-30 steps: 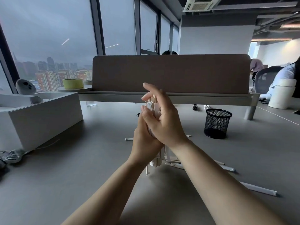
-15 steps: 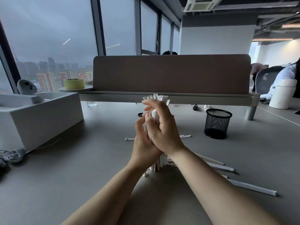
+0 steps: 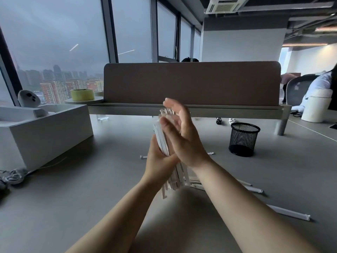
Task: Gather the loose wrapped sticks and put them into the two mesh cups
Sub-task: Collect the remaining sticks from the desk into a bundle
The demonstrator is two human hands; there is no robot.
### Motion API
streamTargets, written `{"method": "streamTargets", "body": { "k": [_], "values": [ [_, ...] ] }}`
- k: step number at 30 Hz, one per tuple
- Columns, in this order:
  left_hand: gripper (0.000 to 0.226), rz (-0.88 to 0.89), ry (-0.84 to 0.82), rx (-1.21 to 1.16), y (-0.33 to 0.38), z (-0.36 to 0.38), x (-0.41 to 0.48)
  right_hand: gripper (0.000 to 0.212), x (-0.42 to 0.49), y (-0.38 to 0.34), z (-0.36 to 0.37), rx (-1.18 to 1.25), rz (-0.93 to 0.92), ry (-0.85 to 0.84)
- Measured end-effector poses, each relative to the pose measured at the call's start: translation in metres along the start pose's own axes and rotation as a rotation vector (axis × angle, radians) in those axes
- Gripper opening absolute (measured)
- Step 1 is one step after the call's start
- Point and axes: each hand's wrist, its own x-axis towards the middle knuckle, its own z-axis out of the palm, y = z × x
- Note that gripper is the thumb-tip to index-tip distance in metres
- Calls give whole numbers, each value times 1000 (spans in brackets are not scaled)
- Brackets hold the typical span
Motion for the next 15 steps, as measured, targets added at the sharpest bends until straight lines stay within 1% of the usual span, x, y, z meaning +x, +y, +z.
{"method": "streamTargets", "body": {
  "k": [2,4,6,7,11,14,15],
  "values": [
    [38,-62,67,-54,-3,-4,3,42,2,1,-6,83,133,-12],
    [38,-88,95,-36,-5,-7,6,48,-1,8,-9,136,273,-47],
    [40,-73,102,-4,-4,-7,7,63,-7,21,-7,184,399,-96],
    [41,-64,107,8,-4,-7,8,70,-10,27,-4,207,437,-113],
    [46,-14,155,6,0,-7,11,81,-16,44,-5,329,548,-152],
    [46,15,227,65,0,-9,11,83,-24,41,-2,476,612,-279],
    [47,18,243,76,-1,-10,11,82,-28,40,0,461,616,-308]
  ]
}}
